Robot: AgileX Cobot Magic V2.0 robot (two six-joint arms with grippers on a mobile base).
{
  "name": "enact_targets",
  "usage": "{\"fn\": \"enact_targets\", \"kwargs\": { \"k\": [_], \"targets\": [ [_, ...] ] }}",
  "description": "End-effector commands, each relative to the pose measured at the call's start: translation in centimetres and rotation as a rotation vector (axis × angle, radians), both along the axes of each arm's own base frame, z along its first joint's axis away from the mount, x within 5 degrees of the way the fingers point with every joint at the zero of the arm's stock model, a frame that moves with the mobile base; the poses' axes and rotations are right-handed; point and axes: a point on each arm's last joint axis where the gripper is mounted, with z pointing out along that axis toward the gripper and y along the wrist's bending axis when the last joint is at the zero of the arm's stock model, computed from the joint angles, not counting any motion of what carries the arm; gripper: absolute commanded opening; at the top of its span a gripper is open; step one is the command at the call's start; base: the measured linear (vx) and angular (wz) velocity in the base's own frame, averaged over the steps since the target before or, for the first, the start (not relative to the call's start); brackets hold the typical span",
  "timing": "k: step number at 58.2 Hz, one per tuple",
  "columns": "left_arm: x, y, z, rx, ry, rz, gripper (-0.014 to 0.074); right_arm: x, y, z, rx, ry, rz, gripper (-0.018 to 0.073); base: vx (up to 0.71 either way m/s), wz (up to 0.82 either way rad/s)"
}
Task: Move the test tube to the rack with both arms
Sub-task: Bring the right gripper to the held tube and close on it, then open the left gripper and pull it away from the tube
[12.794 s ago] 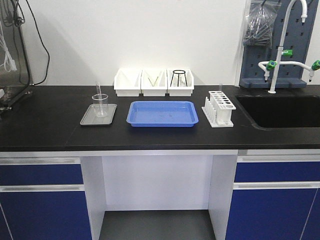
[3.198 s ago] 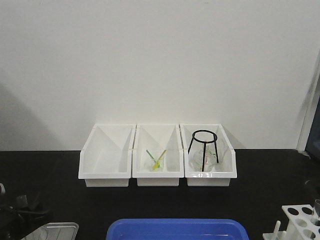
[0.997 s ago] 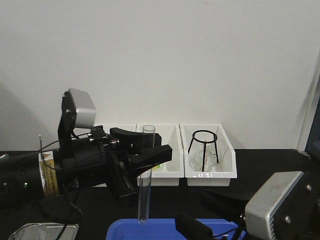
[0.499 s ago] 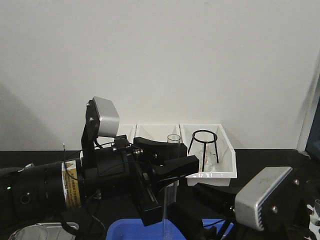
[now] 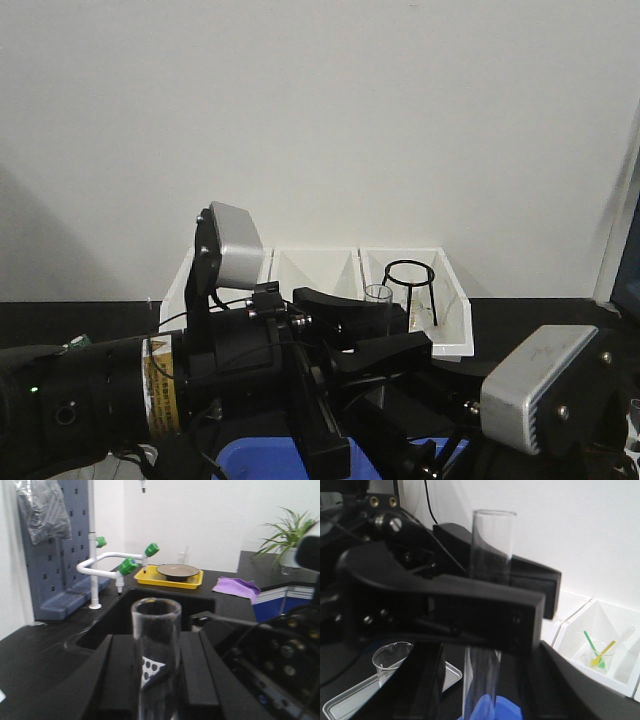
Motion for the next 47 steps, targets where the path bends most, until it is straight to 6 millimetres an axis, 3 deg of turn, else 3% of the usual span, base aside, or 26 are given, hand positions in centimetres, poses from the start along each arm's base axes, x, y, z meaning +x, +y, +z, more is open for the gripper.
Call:
{"fn": "enact_targets", "kwargs": {
  "k": [1, 16, 33, 47],
  "targets": [
    [-1.28, -0.21, 2.78, -0.111, -0.027, -0.043, 0.0000, -0.04, -0.06, 2.23, 0.088, -0.107, -0.003, 0.0384, 0.00, 0.00],
    [-1.50, -0.54, 2.71, -0.104, -0.024, -0.046, 0.0000, -0.05, -0.07, 2.30, 0.093, -0.113, -0.003, 0.0340, 0.00, 0.00],
    [-1.51, -0.54, 2.72, -0.104, -0.024, -0.047, 0.0000, -0.05, -0.07, 2.30, 0.094, -0.113, -0.003, -0.0017, 0.00, 0.00],
    [-1.51, -0.54, 2.72, -0.104, -0.024, -0.047, 0.0038, -0.05, -0.07, 2.31, 0.094, -0.113, -0.003, -0.0015, 0.00, 0.00]
  ]
}}
